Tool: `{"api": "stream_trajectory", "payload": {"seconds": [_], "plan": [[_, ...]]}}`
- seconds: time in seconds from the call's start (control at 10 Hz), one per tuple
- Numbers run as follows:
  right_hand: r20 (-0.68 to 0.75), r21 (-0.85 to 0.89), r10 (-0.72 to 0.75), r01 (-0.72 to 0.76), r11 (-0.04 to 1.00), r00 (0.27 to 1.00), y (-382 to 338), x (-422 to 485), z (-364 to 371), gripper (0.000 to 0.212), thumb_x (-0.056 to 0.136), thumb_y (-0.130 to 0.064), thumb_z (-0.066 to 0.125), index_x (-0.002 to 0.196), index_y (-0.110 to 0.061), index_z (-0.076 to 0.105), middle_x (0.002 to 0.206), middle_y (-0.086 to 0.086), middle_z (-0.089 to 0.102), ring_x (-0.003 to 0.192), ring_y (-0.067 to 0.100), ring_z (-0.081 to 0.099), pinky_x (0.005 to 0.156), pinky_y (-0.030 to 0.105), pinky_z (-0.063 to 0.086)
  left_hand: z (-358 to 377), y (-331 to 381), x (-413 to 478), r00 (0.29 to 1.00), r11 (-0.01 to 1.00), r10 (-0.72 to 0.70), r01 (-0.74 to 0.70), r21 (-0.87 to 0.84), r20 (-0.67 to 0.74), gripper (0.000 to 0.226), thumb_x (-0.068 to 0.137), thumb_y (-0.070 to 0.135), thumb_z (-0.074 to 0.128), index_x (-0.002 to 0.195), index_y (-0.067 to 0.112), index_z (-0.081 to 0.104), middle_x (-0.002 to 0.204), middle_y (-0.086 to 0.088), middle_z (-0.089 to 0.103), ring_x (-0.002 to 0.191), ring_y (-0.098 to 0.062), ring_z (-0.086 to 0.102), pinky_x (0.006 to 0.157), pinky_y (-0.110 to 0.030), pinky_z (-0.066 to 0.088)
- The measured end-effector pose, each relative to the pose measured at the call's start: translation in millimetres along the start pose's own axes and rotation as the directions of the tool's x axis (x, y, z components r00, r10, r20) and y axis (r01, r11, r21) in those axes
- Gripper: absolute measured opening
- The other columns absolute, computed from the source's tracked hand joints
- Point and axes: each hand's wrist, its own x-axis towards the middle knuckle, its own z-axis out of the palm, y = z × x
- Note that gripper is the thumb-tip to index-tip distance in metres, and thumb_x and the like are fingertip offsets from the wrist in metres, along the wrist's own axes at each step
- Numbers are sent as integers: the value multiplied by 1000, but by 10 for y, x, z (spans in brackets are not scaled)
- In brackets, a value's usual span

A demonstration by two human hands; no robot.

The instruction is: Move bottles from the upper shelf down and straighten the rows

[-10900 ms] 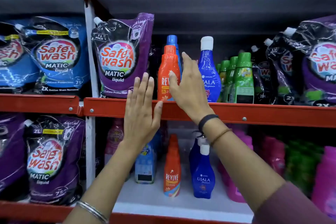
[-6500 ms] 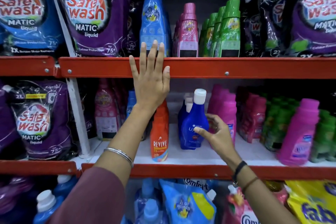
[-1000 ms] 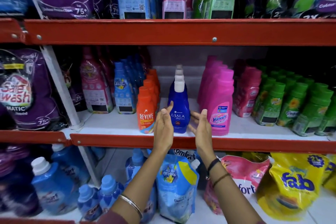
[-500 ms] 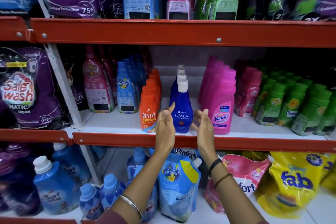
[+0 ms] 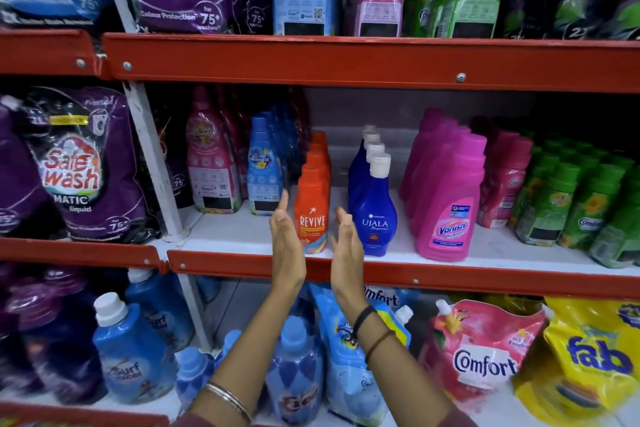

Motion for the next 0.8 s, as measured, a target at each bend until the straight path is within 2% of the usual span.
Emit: {"api": "stream_trajectory", "payload": {"seconds": [0.1, 0.2, 0.3, 0.4, 0.5, 0.6, 0.7, 0.8], "plan": [[-32, 65, 66, -63, 996, 997, -23, 55, 83, 81, 80, -75, 32, 136, -19, 47, 132, -11, 51, 126, 6, 49, 115, 41, 34, -26, -5, 7, 997, 1000, 11, -12, 6, 71, 77, 68, 94, 16, 131, 54, 31, 153, 7, 32, 136, -2, 35, 110, -22, 33], [-35, 70, 76, -73, 995, 997, -27, 83, 99, 83, 77, -80, 31, 129, -20, 56, 126, -5, 63, 119, 10, 58, 110, 42, 40, -36, -15, 23, 994, 999, 3, 1, -33, 112, 89, 62, 98, 20, 132, 47, 39, 144, 2, 45, 124, -2, 50, 93, -12, 43], [-55, 104, 97, -91, 990, 994, -18, 105, 88, 87, 74, -79, 32, 128, -15, 57, 126, 1, 65, 117, 10, 60, 108, 42, 43, -50, -4, 47, 991, 998, -10, 19, -61, 135, 88, 58, 100, 21, 127, 49, 42, 139, 2, 49, 119, -2, 54, 95, -21, 47], [-48, 123, 101, -95, 988, 994, -37, 108, 74, 87, 77, -79, 32, 129, -13, 56, 116, -6, 68, 112, 7, 62, 108, 41, 43, -61, -19, 76, 991, 996, -30, 40, -74, 133, 85, 58, 100, 20, 124, 52, 43, 140, 3, 48, 118, 0, 53, 102, -30, 46], [-46, 108, 95, -89, 990, 994, -71, 97, 78, 83, 76, -74, 31, 127, -15, 57, 107, -14, 67, 110, 6, 63, 107, 41, 44, -63, -23, 77, 990, 997, -46, 55, -61, 132, 86, 59, 100, 19, 126, 50, 43, 139, 6, 49, 115, 5, 54, 98, -22, 47], [-57, 80, 92, -88, 993, 994, -54, 104, 78, 79, 71, -81, 33, 118, -24, 62, 106, -14, 68, 111, 8, 63, 107, 42, 44, -51, -27, 78, 991, 997, -50, 58, -54, 126, 94, 60, 99, 17, 132, 44, 43, 137, 11, 49, 116, 6, 52, 93, -16, 45], [-59, 52, 98, -95, 994, 993, -93, 124, 83, 62, 73, -78, 33, 101, -33, 65, 104, -15, 68, 110, 8, 63, 107, 43, 44, -55, 21, 46, 992, 997, -72, 73, -5, 102, 80, 78, 85, 14, 137, 39, 42, 141, 7, 47, 123, -5, 51, 98, -20, 43], [-93, 65, 43, -37, 997, 995, -135, 73, -2, 49, 88, -61, 32, 105, -30, 65, 112, -16, 65, 112, 2, 59, 110, 41, 41, -19, 74, 16, 1000, 997, -11, 11, 70, 2, 63, 94, 63, 17, 142, 29, 39, 141, 8, 41, 132, -10, 43, 106, -27, 38]]}}
